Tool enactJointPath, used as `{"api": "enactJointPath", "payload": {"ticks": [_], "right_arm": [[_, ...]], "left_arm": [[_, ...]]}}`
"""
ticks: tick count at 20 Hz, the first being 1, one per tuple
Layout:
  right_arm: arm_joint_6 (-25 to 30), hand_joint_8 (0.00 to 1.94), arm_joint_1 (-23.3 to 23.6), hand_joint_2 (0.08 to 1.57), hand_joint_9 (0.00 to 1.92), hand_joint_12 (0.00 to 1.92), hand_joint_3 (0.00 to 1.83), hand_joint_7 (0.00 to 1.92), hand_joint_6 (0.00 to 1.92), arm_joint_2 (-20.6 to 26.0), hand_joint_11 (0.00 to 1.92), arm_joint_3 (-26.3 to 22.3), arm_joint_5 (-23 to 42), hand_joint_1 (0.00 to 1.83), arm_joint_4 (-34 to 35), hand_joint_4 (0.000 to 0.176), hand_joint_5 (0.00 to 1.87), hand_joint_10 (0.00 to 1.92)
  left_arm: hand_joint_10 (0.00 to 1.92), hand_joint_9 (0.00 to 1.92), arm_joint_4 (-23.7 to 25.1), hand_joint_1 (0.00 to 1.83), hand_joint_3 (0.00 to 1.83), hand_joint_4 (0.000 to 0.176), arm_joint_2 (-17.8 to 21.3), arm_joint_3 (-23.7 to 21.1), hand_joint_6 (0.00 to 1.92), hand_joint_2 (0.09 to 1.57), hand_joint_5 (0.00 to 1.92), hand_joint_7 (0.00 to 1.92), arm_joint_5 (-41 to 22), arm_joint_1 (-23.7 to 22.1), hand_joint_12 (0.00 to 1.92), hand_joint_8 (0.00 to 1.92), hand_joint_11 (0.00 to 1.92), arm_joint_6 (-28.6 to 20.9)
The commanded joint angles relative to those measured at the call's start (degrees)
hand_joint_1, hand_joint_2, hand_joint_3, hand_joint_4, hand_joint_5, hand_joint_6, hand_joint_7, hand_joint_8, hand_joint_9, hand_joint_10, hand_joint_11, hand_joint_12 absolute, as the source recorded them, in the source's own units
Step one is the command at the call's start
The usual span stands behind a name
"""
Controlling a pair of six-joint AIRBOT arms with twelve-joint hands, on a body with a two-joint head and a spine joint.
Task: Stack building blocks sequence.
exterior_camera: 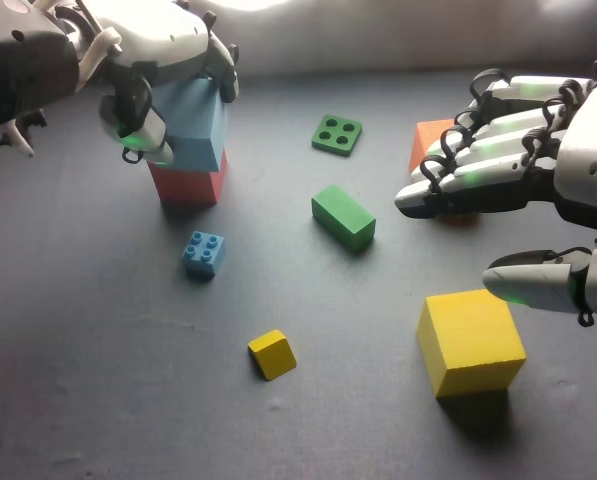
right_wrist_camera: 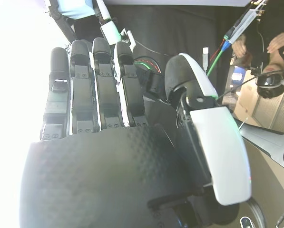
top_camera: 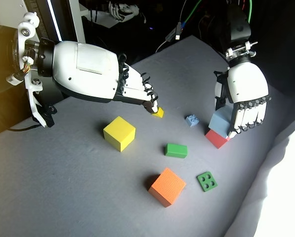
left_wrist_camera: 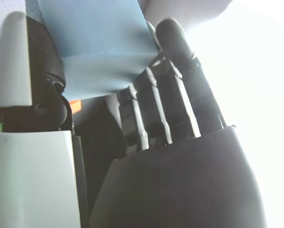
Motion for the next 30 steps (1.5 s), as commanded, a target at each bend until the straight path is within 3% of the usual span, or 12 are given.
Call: {"api": "enactJointPath", "payload": {"ticks": [1, 3, 9, 11, 13, 15, 16, 17, 19, 21, 24, 30], "right_arm": [[0.23, 0.0, 0.88, 1.43, 0.34, 0.73, 0.0, 0.37, 0.0, 0.59, 0.0, -0.14, 5.34, 0.22, 1.54, 0.0, 0.38, 0.0], [0.23, 0.01, 0.88, 1.42, 0.36, 0.76, 0.0, 0.41, 0.0, 0.59, 0.0, -0.14, 5.32, 0.25, 1.54, 0.0, 0.4, 0.01], [0.23, 0.01, 0.89, 1.45, 0.34, 0.73, 0.01, 0.39, 0.01, 0.59, 0.0, -0.14, 5.3, 0.2, 1.54, 0.0, 0.38, 0.01], [0.23, 0.01, 0.89, 1.44, 0.36, 0.73, 0.0, 0.42, 0.02, 0.59, 0.0, -0.15, 5.29, 0.22, 1.54, 0.0, 0.41, 0.02], [0.23, 0.01, 0.89, 1.42, 0.37, 0.74, 0.0, 0.43, 0.02, 0.59, 0.0, -0.16, 5.28, 0.3, 1.54, 0.0, 0.43, 0.02], [0.23, 0.0, 0.88, 1.43, 0.34, 0.69, 0.0, 0.4, 0.0, 0.6, 0.0, -0.16, 5.27, 0.23, 1.54, 0.0, 0.4, 0.0], [0.23, 0.0, 0.88, 1.44, 0.34, 0.69, 0.0, 0.4, 0.0, 0.6, 0.0, -0.16, 5.27, 0.21, 1.54, 0.0, 0.4, 0.01], [0.23, 0.0, 0.88, 1.44, 0.34, 0.65, 0.0, 0.39, 0.0, 0.6, 0.0, -0.16, 5.27, 0.17, 1.54, 0.0, 0.38, 0.0], [0.23, 0.01, 0.88, 1.44, 0.36, 0.7, 0.0, 0.42, 0.01, 0.6, 0.0, -0.16, 5.26, 0.23, 1.54, 0.0, 0.41, 0.01], [0.23, 0.0, 0.89, 1.43, 0.36, 0.73, 0.0, 0.42, 0.0, 0.6, 0.0, -0.16, 5.26, 0.26, 1.54, 0.0, 0.41, 0.01], [0.23, 0.0, 0.89, 1.44, 0.36, 0.7, 0.0, 0.4, 0.01, 0.6, 0.0, -0.17, 5.25, 0.19, 1.54, 0.0, 0.4, 0.01], [0.23, 0.01, 0.91, 1.46, 0.36, 0.76, 0.0, 0.41, 0.01, 0.6, 0.0, -0.17, 5.25, 0.12, 1.54, 0.0, 0.4, 0.01]], "left_arm": [[1.24, 0.75, 1.06, 1.28, 0.0, 0.0, 0.86, 0.45, 0.67, 1.13, 1.07, 0.9, -2.51, -0.87, 1.49, 1.3, 0.46, 0.52], [1.1, 0.76, 1.08, 1.26, 0.0, 0.0, 0.78, 0.84, 0.62, 1.11, 1.1, 0.91, -2.51, -1.01, 1.44, 1.29, 0.47, 0.52], [1.07, 0.79, 0.98, 1.25, 0.0, 0.0, 0.95, 1.25, 0.65, 1.11, 1.09, 0.93, -2.09, -1.34, 1.42, 1.26, 0.52, 0.53], [1.38, 0.77, 1.62, 1.36, 0.0, 0.0, 0.91, 1.53, 0.82, 1.15, 0.98, 0.89, -2.1, -1.91, 1.47, 1.25, 0.48, 0.53], [1.33, 0.81, 1.63, 1.37, 0.0, 0.0, 0.61, 2.14, 0.77, 1.13, 1.02, 0.95, -2.12, -1.93, 1.42, 1.15, 0.53, 0.53], [1.39, 0.76, 1.62, 1.36, 0.0, 0.0, 0.31, 2.62, 0.82, 1.15, 0.98, 0.88, -2.11, -1.7, 1.45, 1.26, 0.47, 0.53], [1.19, 0.75, 1.62, 1.27, 0.0, 0.0, 0.2, 2.79, 0.73, 1.13, 1.05, 0.9, -2.1, -1.53, 1.46, 1.27, 0.46, 0.53], [1.37, 0.74, 1.62, 1.34, 0.0, 0.0, 0.11, 2.9, 0.81, 1.15, 0.98, 0.87, -2.02, -1.21, 1.48, 1.29, 0.45, 0.53], [1.08, 0.79, 1.39, 1.26, 0.0, 0.0, -0.09, 3.05, 0.61, 1.1, 1.12, 0.94, -1.97, -0.48, 1.41, 1.24, 0.51, 0.53], [1.41, 0.74, 0.96, 1.36, 0.0, 0.0, -0.29, 3.22, 0.79, 1.16, 0.97, 0.87, -1.8, 0.37, 1.44, 1.29, 0.51, 0.53], [1.09, 0.79, 0.7, 1.26, 0.0, 0.0, -0.58, 3.34, 0.63, 1.1, 1.11, 0.94, -1.8, 1.28, 1.43, 1.24, 0.5, 0.52], [1.1, 0.78, 0.35, 1.25, 0.0, 0.0, -1.2, 3.96, 0.72, 1.12, 1.04, 0.92, -1.8, 2.05, 1.44, 1.28, 0.5, 0.51]]}}
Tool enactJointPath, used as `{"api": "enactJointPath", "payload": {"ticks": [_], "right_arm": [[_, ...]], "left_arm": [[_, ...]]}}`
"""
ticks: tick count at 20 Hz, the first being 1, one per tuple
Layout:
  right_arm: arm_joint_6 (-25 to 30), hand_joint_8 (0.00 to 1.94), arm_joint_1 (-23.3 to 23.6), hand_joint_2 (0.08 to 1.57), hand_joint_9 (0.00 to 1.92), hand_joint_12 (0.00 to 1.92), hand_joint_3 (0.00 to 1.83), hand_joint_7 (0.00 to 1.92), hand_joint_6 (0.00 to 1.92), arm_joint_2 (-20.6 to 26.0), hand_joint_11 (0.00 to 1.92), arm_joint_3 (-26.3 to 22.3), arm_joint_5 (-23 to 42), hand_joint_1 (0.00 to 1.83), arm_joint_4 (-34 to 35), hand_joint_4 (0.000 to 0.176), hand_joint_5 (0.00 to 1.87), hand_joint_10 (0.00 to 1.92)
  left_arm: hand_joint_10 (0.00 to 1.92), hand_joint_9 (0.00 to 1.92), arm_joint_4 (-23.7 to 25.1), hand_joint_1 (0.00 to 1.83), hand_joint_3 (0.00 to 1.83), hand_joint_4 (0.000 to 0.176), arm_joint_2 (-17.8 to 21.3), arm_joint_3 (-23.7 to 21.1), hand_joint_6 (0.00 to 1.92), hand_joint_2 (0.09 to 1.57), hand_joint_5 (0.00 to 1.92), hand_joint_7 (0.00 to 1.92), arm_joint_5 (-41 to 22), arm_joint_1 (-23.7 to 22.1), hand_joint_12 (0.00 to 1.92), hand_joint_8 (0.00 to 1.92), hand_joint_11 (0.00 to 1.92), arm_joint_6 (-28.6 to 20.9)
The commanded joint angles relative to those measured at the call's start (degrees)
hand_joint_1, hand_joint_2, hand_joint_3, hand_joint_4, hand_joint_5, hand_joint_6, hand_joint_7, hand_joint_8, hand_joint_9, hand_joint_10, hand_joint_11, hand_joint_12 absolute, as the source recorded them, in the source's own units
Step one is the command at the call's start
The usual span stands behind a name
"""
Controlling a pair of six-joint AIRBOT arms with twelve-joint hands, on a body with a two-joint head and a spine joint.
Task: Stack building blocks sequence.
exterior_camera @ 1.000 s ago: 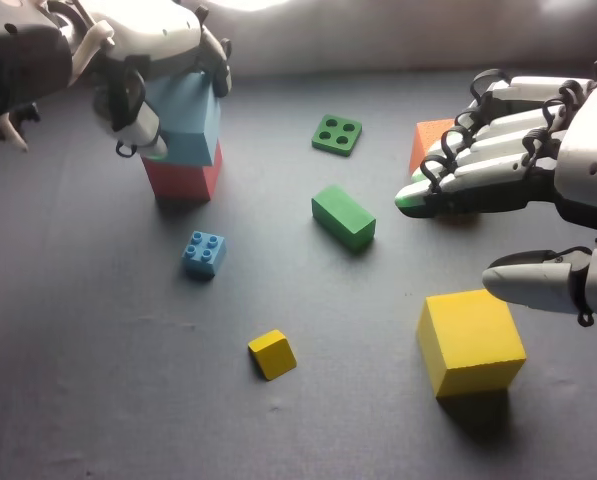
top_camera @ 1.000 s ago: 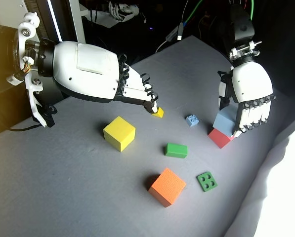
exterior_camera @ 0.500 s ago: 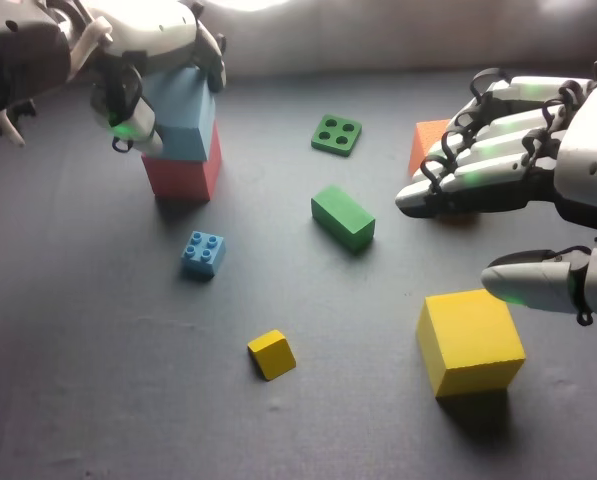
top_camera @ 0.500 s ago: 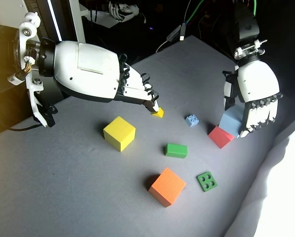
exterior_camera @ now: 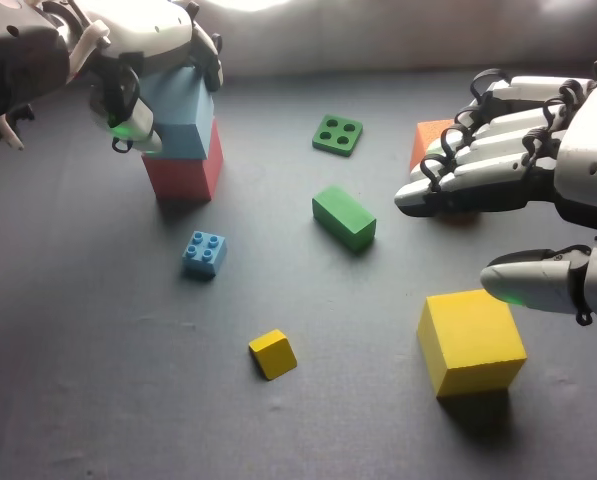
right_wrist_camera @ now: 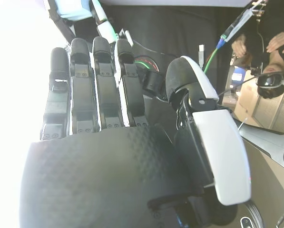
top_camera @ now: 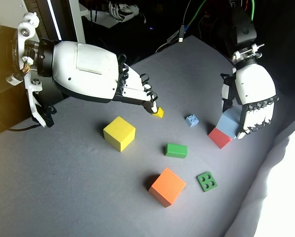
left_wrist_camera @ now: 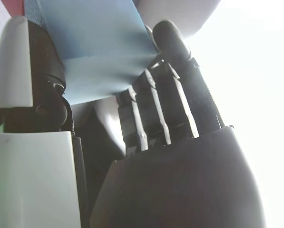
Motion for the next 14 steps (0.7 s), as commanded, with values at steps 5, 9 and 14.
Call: {"api": "enactJointPath", "payload": {"ticks": [5, 9, 14], "right_arm": [[0.25, 0.01, 0.9, 1.46, 0.38, 0.81, 0.0, 0.41, 0.01, 0.6, 0.0, -0.17, 5.4, 0.15, 1.54, 0.0, 0.4, 0.02], [0.25, 0.0, 0.9, 1.47, 0.32, 0.64, 0.0, 0.34, 0.0, 0.6, 0.0, -0.17, 5.4, 0.11, 1.54, 0.0, 0.34, 0.0], [0.25, 0.01, 0.89, 1.48, 0.3, 0.59, 0.01, 0.33, 0.01, 0.6, 0.0, -0.17, 5.4, 0.05, 1.54, 0.0, 0.33, 0.01]], "left_arm": [[1.45, 0.77, 0.59, 1.37, 0.0, 0.0, 0.16, 0.48, 0.94, 1.16, 0.85, 0.94, -0.78, 0.65, 1.41, 1.18, 0.48, 0.66], [0.8, 0.65, 0.45, 1.15, 0.0, 0.0, 0.02, 0.44, 1.16, 1.17, 0.86, 0.77, -0.98, 0.65, 1.32, 0.65, 0.32, 0.65], [0.12, 0.68, 0.57, 1.11, 0.0, 0.0, -0.13, 0.41, 0.01, 1.08, 0.65, 0.74, -1.11, 0.69, 1.09, 0.0, 0.21, 0.65]]}}
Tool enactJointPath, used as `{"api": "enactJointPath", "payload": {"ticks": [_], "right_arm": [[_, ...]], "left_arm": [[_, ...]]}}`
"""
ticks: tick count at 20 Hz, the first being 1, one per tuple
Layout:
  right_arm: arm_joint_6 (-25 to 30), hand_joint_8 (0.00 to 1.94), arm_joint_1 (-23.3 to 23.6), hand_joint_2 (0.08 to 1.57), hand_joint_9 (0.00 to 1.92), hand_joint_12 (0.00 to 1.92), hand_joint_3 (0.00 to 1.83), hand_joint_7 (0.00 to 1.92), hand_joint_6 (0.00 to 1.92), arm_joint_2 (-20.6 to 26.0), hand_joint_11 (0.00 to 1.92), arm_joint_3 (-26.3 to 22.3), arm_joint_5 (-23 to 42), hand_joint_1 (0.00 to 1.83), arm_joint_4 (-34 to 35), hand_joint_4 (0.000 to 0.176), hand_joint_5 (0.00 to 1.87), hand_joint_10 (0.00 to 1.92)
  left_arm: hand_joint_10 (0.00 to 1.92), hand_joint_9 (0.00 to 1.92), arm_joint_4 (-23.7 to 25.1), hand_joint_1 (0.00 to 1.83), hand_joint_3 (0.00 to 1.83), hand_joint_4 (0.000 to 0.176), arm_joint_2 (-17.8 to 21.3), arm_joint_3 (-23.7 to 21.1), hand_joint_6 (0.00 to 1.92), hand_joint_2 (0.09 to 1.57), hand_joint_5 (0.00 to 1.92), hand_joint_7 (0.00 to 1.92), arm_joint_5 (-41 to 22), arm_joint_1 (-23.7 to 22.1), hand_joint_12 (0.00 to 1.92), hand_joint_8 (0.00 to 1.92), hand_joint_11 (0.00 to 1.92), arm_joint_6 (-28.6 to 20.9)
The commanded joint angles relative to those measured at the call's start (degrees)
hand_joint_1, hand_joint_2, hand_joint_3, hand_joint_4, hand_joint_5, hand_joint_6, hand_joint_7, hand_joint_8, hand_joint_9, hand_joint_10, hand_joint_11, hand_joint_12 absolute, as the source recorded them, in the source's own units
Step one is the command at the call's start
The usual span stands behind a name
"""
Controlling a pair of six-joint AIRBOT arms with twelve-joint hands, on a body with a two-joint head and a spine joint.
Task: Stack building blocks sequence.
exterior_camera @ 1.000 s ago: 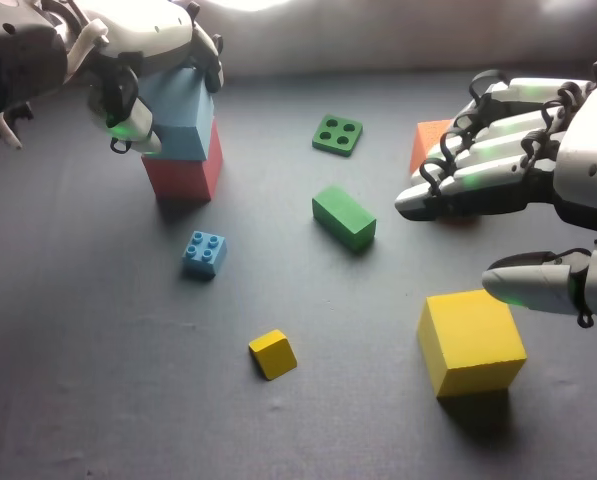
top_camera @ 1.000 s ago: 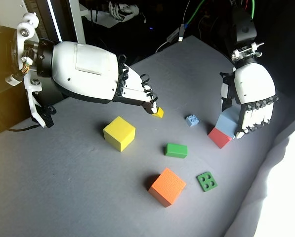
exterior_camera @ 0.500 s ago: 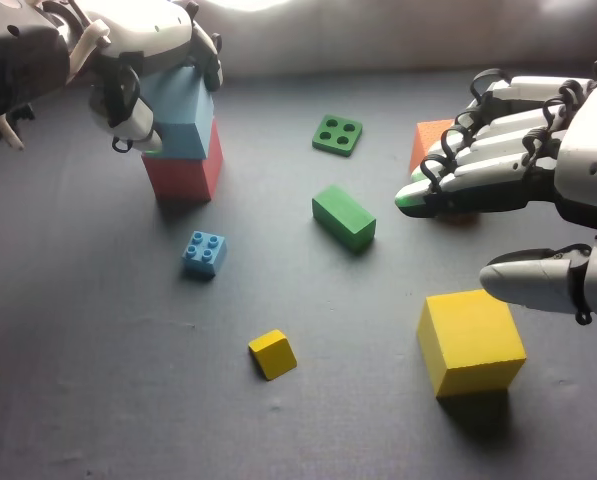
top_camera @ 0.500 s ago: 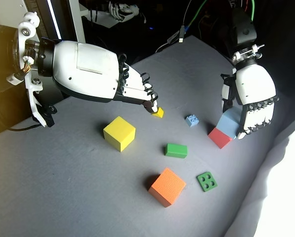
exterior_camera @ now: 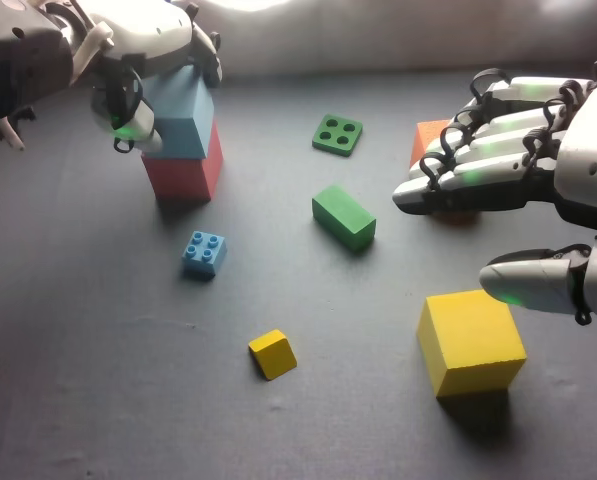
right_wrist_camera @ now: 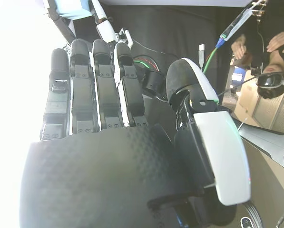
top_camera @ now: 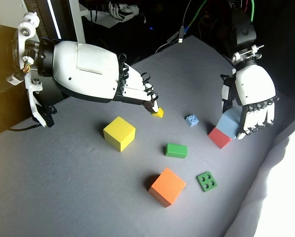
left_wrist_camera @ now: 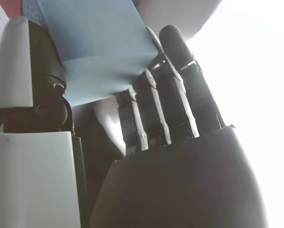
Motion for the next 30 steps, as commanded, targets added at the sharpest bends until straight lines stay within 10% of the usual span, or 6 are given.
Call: {"api": "enactJointPath", "payload": {"ticks": [1, 9, 24, 30], "right_arm": [[0.23, 0.01, 0.89, 1.47, 0.32, 0.62, 0.0, 0.35, 0.01, 0.6, 0.0, -0.17, 5.42, 0.11, 1.54, 0.0, 0.35, 0.02], [0.22, 0.01, 0.88, 1.44, 0.36, 0.75, 0.0, 0.4, 0.01, 0.6, 0.0, -0.17, 5.43, 0.18, 1.54, 0.0, 0.39, 0.02], [0.22, 0.0, 0.84, 1.4, 0.37, 0.74, 0.0, 0.41, 0.0, 0.59, 0.0, -0.17, 5.48, 0.34, 1.56, 0.0, 0.39, 0.0], [0.22, 0.01, 0.83, 1.4, 0.37, 0.75, 0.0, 0.4, 0.01, 0.59, 0.0, -0.17, 5.48, 0.36, 1.56, 0.0, 0.39, 0.01]], "left_arm": [[0.09, 0.67, 0.36, 1.08, 0.0, 0.0, 0.2, 0.4, 0.0, 1.09, 0.61, 0.71, -0.48, 0.51, 1.08, 0.0, 0.19, 0.41], [0.0, 0.29, 0.46, 0.77, 0.0, 0.0, 0.16, 0.41, 0.0, 1.12, 0.26, 0.28, -0.64, 0.5, 0.75, 0.0, 0.0, 0.4], [0.0, 0.29, 0.19, 0.64, 0.0, 0.0, 0.58, 0.03, 0.0, 1.14, 0.23, 0.27, -1.48, 0.1, 0.75, 0.0, 0.0, 0.4], [0.0, 0.14, 0.16, 0.33, 0.0, 0.0, 0.99, 0.06, 0.0, 0.99, 0.13, 0.15, -2.09, -0.45, 0.39, 0.0, 0.0, 0.42]]}}
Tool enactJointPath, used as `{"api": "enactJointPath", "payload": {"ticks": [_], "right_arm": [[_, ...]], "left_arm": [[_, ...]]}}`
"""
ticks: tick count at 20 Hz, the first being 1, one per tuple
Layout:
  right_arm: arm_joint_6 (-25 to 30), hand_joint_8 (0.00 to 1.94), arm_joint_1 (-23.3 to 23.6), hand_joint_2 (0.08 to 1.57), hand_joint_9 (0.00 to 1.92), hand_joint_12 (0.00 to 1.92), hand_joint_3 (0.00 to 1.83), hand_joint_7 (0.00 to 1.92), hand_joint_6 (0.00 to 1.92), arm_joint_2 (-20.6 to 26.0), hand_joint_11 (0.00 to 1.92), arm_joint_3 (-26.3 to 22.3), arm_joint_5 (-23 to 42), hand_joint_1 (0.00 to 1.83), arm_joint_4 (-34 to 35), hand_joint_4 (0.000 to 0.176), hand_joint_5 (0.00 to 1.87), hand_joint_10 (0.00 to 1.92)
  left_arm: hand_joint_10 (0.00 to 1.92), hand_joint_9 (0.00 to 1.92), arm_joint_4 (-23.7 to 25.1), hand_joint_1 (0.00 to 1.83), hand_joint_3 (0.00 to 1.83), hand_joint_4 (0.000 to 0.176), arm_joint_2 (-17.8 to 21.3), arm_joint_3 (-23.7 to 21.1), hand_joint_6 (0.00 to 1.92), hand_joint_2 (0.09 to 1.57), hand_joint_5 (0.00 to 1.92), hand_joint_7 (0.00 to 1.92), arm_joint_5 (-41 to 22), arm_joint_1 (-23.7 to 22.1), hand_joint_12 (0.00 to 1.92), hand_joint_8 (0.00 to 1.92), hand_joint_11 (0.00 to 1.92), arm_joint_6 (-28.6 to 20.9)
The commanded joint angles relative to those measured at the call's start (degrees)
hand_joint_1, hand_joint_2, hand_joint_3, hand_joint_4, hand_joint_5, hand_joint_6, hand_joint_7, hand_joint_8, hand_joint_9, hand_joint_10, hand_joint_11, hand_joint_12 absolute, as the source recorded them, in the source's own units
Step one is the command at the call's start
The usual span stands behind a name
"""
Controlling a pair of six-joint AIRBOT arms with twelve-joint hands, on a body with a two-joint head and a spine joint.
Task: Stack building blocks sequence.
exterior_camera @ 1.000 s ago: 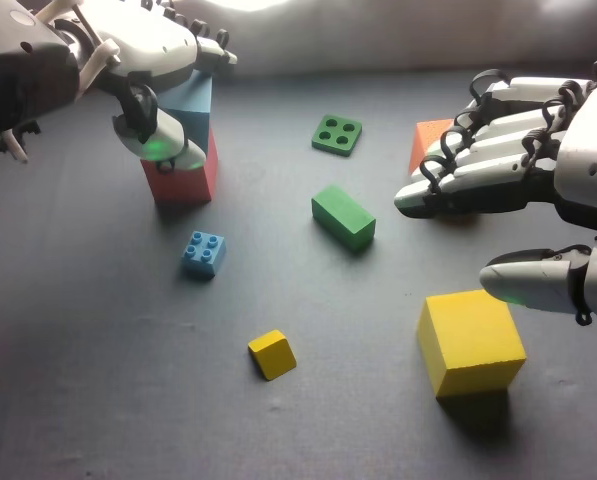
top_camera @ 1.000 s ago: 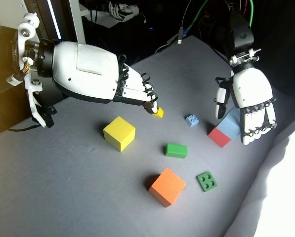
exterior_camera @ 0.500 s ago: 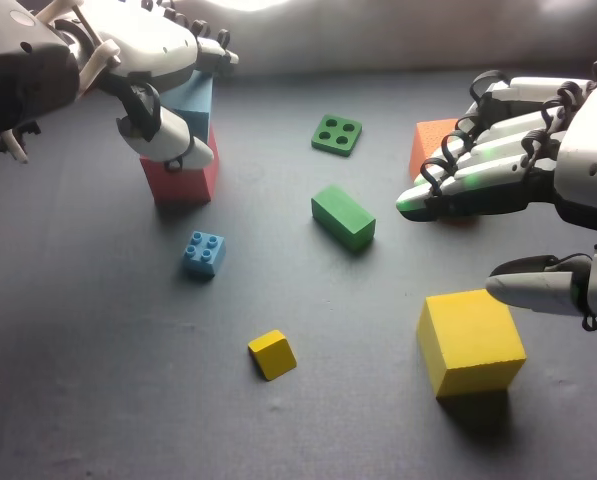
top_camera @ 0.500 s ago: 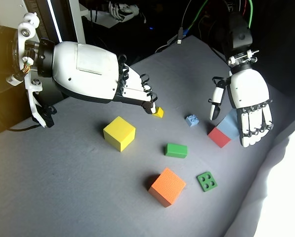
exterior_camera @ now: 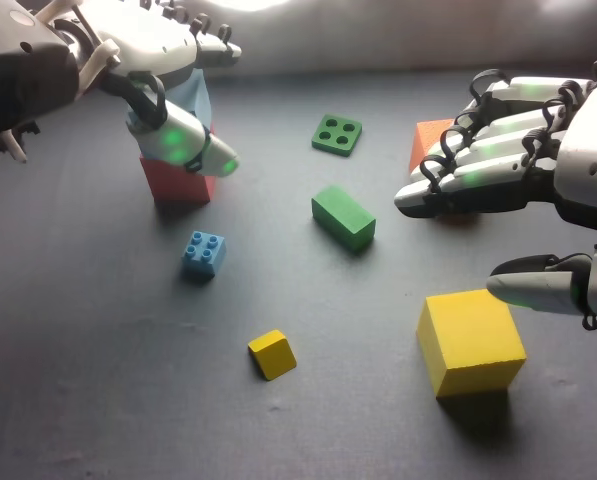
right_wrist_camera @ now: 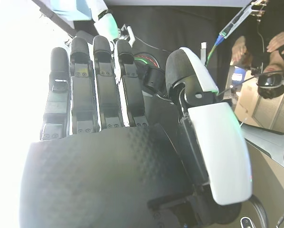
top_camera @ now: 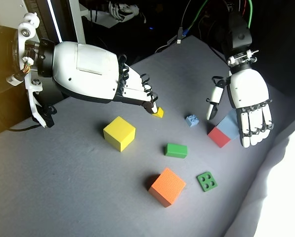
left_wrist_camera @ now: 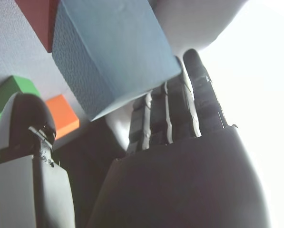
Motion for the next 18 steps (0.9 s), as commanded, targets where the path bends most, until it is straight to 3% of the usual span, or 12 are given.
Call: {"api": "enactJointPath", "payload": {"ticks": [1, 3, 8, 9, 11, 13, 15, 16, 18], "right_arm": [[0.24, 0.0, 0.83, 1.4, 0.35, 0.71, 0.0, 0.38, 0.0, 0.59, 0.0, -0.17, 5.48, 0.38, 1.53, 0.0, 0.37, 0.01], [0.24, 0.01, 0.82, 1.4, 0.36, 0.73, 0.0, 0.4, 0.01, 0.59, 0.0, -0.17, 5.48, 0.37, 1.53, 0.0, 0.39, 0.01], [0.24, 0.0, 0.68, 1.4, 0.35, 0.78, 0.0, 0.38, 0.0, 0.59, 0.0, -0.22, 5.34, 0.36, 1.61, 0.0, 0.37, 0.01], [-2.07, 0.0, -0.05, 1.41, 0.34, 0.75, 0.0, 0.36, 0.0, 0.66, 0.0, -0.67, 4.63, 0.34, 4.41, 0.0, 0.36, 0.0], [-11.08, 0.0, -0.87, 1.32, 0.35, 0.76, 0.0, 0.38, 0.01, 0.82, 0.0, -2.03, 3.52, 0.53, 15.61, 0.0, 0.38, 0.01], [-11.44, 0.0, -1.37, 1.25, 0.29, 0.69, 0.0, 0.34, 0.0, 1.2, 0.0, -2.81, 3.7, 0.58, 19.34, 0.0, 0.35, 0.0], [-10.13, 0.0, -4.27, 1.21, 0.14, 0.38, 0.0, 0.2, 0.0, 1.86, 0.0, -3.38, 5.08, 0.53, 23.23, 0.0, 0.24, 0.0], [-9.77, 0.0, -7.07, 1.2, 0.05, 0.1, 0.0, 0.11, 0.0, 1.93, 0.0, -3.24, 5.26, 0.51, 27.16, 0.0, 0.14, 0.01], [-9.76, 0.0, -11.72, 1.13, 0.0, 0.0, 0.0, 0.0, 0.0, 1.59, 0.0, -2.29, 10.08, 0.56, 32.8, 0.0, 0.0, 0.0]], "left_arm": [[0.0, 0.12, 0.52, 0.24, 0.0, 0.0, 1.33, 0.12, 0.0, 0.96, 0.12, 0.13, -3.07, -1.04, 0.35, 0.0, 0.0, 0.21], [0.0, 0.06, 0.64, 0.17, 0.0, 0.0, 1.51, 0.12, 0.0, 0.94, 0.06, 0.07, -3.23, -1.29, 0.17, 0.0, 0.0, 0.21], [0.0, 0.0, 0.75, 0.18, 0.0, 0.0, 2.31, -0.75, 0.0, 0.92, 0.0, 0.0, -3.25, -2.51, 0.0, 0.0, 0.0, 0.22], [0.0, 0.0, 0.67, 0.17, 0.0, 0.0, 2.68, -1.47, 0.0, 0.92, 0.0, 0.0, -3.42, -2.88, 0.0, 0.0, 0.0, 0.22], [0.0, 0.0, 0.67, 0.14, 0.0, 0.0, 4.25, -3.64, 0.0, 0.93, 0.0, 0.0, -4.09, -3.24, 0.0, 0.0, 0.0, 0.22], [0.0, 0.0, 0.39, 0.15, 0.0, 0.0, 5.61, -5.88, 0.0, 0.92, 0.0, 0.0, -4.32, -3.46, 0.0, 0.0, 0.0, 0.21], [0.0, 0.0, -0.2, 0.16, 0.0, 0.0, 6.78, -8.28, 0.0, 0.92, 0.0, 0.0, -4.66, -3.35, 0.01, 0.0, 0.02, 0.21], [0.0, 0.0, -0.39, 0.14, 0.0, 0.0, 7.26, -9.41, 0.01, 0.92, 0.02, 0.0, -4.65, -3.35, 0.01, 0.0, 0.02, 0.2], [0.0, 0.01, -0.8, 0.15, 0.0, 0.0, 8.45, -11.77, 0.01, 0.92, 0.04, 0.03, -4.63, -3.15, 0.02, 0.01, 0.05, 0.19]]}}
